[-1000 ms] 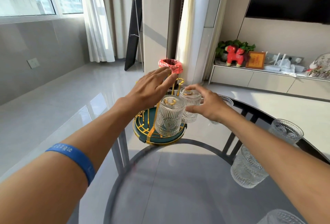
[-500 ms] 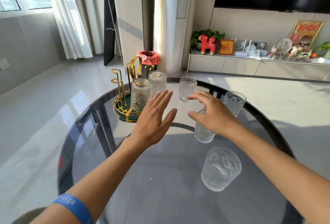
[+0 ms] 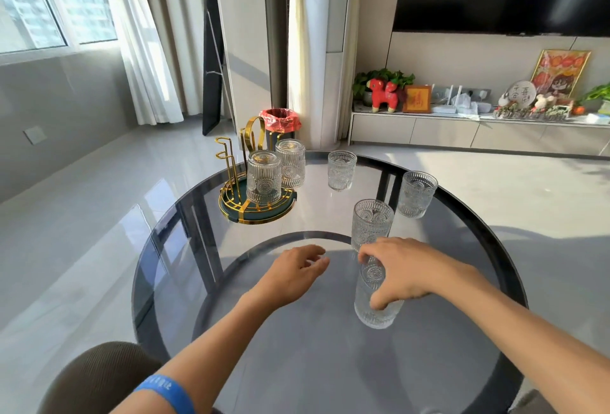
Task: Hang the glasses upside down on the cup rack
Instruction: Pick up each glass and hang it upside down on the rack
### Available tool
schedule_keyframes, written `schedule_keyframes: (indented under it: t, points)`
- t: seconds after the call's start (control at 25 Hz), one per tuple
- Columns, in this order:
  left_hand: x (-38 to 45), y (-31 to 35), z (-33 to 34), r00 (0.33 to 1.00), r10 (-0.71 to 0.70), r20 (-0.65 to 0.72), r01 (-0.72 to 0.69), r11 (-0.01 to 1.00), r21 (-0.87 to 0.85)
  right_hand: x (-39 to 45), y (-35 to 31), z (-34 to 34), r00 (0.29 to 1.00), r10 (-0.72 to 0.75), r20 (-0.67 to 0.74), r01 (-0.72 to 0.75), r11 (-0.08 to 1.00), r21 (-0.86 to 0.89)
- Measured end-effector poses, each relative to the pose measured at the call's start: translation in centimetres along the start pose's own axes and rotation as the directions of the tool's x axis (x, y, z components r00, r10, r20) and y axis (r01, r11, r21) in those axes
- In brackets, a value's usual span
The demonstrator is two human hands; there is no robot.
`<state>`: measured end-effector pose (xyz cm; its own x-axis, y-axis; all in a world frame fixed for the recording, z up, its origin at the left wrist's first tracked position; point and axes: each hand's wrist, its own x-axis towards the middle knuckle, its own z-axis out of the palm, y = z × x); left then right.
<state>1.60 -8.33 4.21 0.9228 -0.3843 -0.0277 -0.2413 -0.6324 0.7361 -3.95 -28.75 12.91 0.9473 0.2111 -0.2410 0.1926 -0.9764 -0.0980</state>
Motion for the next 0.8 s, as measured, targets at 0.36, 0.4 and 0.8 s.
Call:
schedule_keyframes:
  t: [0.36,0.4,0.8]
  points:
    - [-2.1,-0.2,-9.1,0.943,-0.279,0.181,0.279,0.363,-0.889,5.5,-7.9,-2.3,0.87,0.145,-0.471,0.319,0.562,0.763]
    - [-2.2,-0.4,-9.9,0.954,-0.265,0.136,0.213,0.286,-0.934,6.1,-9.1,-2.2,0.851,0.143,-0.505,0.37,0.52,0.77]
    - [1.5,-2.9,-19.4,0.776,-0.177,-0.605,-0.412,0.585,-0.699,14.6,-13.0,-7.0,0.841,-0.059,-0.538,0.465,0.586,0.663]
